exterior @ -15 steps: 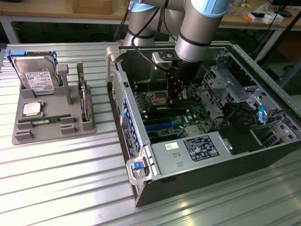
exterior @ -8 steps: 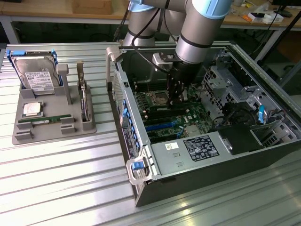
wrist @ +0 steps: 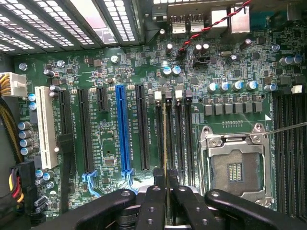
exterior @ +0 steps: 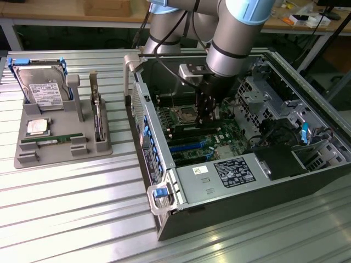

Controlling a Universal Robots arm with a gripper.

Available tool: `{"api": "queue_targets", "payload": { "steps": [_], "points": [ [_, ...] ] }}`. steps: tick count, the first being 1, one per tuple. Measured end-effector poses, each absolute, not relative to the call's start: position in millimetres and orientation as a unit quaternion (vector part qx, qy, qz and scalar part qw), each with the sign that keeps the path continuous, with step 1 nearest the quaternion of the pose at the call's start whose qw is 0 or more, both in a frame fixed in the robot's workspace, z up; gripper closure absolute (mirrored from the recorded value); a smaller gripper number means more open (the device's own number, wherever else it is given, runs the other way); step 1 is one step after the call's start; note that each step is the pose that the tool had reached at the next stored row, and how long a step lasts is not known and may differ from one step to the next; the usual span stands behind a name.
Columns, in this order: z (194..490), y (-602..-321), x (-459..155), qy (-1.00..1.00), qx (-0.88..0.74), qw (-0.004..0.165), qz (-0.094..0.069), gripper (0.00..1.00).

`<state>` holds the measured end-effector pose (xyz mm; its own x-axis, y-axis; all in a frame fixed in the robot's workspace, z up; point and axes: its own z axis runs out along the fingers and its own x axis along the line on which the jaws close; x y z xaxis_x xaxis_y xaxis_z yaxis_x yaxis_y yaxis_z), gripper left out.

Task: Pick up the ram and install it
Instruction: 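Insert the ram into the slot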

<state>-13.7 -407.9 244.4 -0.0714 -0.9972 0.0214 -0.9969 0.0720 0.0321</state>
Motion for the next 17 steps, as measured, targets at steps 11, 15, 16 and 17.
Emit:
{"api": "queue_targets", "payload": {
  "steps": [11,15,16,17],
  "points": [
    [244.4,-409.1,-13.7,-0.732,0.681,0.018,-0.005,0.87],
    [244.4,-409.1,-13.7,-0.732,0.681,0.018,-0.005,0.87],
    [244.4,-409.1,-13.7,-0.731,0.682,0.018,-0.005,0.87],
    [244.4,-409.1,-13.7,-0.73,0.683,0.018,-0.005,0.87]
  ]
}}
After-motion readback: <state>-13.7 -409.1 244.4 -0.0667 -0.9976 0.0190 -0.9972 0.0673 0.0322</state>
